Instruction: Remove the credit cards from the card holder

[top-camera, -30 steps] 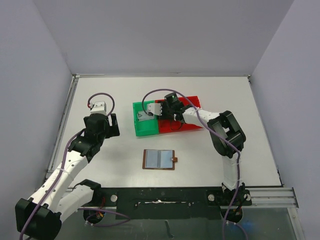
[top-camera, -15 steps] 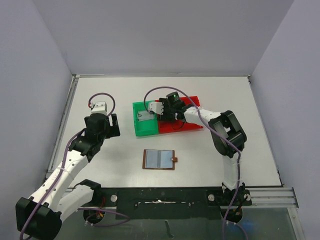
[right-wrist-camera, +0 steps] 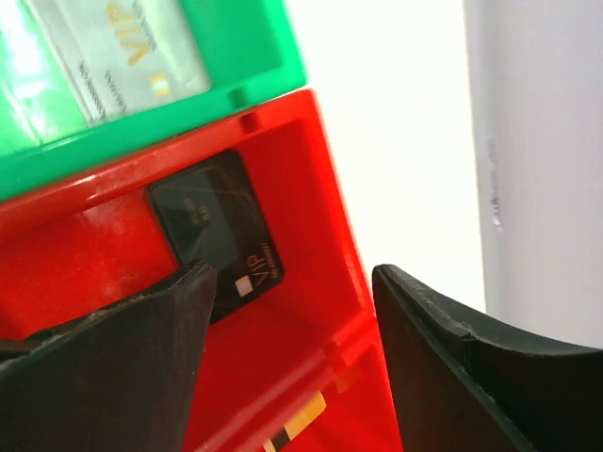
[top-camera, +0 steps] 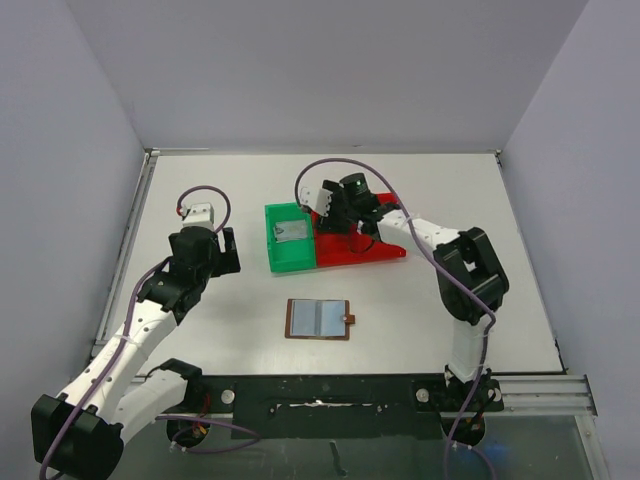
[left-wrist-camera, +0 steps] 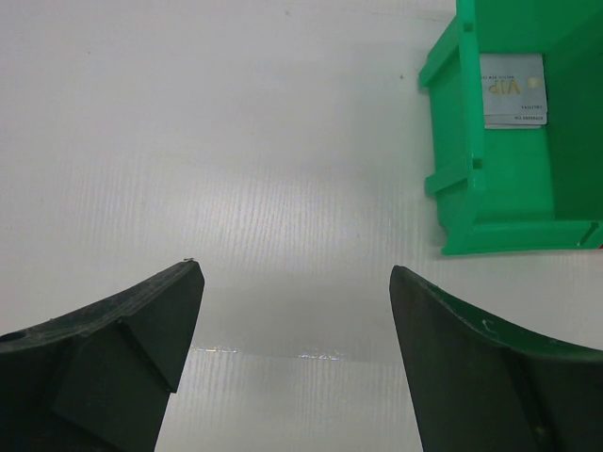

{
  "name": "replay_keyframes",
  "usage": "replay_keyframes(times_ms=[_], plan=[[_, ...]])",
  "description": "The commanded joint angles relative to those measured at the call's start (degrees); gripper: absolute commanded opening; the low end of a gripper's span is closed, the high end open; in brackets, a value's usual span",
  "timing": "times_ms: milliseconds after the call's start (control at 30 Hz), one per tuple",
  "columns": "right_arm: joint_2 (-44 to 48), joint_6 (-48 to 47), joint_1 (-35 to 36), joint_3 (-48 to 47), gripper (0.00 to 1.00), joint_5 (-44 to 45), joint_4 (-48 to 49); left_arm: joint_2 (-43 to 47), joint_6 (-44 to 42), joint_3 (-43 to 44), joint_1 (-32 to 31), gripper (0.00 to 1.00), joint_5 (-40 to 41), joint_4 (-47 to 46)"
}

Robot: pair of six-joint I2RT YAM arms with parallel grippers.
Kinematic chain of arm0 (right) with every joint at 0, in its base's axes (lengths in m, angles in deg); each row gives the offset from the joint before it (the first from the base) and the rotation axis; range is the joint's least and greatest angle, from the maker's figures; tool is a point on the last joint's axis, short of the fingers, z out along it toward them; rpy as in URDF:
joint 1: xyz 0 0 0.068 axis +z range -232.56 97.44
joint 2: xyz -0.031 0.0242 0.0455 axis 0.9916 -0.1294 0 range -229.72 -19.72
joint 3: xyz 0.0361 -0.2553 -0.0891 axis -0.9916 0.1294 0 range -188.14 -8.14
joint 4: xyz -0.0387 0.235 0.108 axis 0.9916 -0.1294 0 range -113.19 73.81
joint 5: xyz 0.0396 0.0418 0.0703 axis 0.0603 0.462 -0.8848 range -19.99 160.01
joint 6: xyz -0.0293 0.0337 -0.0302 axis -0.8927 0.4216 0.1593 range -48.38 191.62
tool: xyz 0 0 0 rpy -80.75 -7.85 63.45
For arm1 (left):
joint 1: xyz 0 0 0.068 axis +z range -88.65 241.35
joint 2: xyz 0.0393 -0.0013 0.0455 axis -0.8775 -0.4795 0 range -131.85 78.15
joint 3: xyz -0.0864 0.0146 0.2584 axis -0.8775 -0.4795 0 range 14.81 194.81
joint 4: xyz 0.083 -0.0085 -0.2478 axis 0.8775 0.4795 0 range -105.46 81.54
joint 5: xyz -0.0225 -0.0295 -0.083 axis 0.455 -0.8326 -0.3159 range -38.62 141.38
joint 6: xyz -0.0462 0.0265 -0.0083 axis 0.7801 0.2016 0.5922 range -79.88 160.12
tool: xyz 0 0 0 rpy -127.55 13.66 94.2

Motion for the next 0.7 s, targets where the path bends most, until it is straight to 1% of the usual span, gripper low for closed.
replay_keyframes(times_ms=[0,133,267,333,367,400,433,600,667], plan=[[11.0,8.8,-0.2,2.3,0.69,-0.9,10.9,0.6,-0.7,0.8,0.4,0.8,0.0,-2.4],[19.6,18.6,-0.2,8.1,0.7,1.7,19.2,1.0,-0.6,0.7,0.4,0.8,0.2,-2.5],[30.9,31.6,-0.2,17.7,0.84,6.0,28.0,1.3,-0.5,0.8,0.4,0.8,0.5,-2.5],[35.8,37.4,-0.3,22.1,0.91,7.4,29.9,1.4,-0.5,0.7,0.5,0.8,0.6,-2.5],[38.2,40.3,-0.3,24.0,0.96,8.6,29.8,1.4,-0.5,0.7,0.6,0.8,0.8,-2.5],[40.2,43.0,-0.3,25.8,0.99,9.1,29.2,1.5,-0.5,0.7,0.6,0.8,0.9,-2.5],[42.3,45.6,-0.3,26.9,1.0,10.2,27.8,1.6,-0.5,0.7,0.6,0.8,1.0,-2.5],[50.2,59.0,-0.3,31.3,0.97,14.9,18.6,1.3,-0.3,0.7,0.8,0.8,1.1,-2.5],[52.8,66.2,-0.3,33.1,0.97,17.3,14.8,1.1,-0.1,0.8,0.8,0.8,1.2,-2.4]])
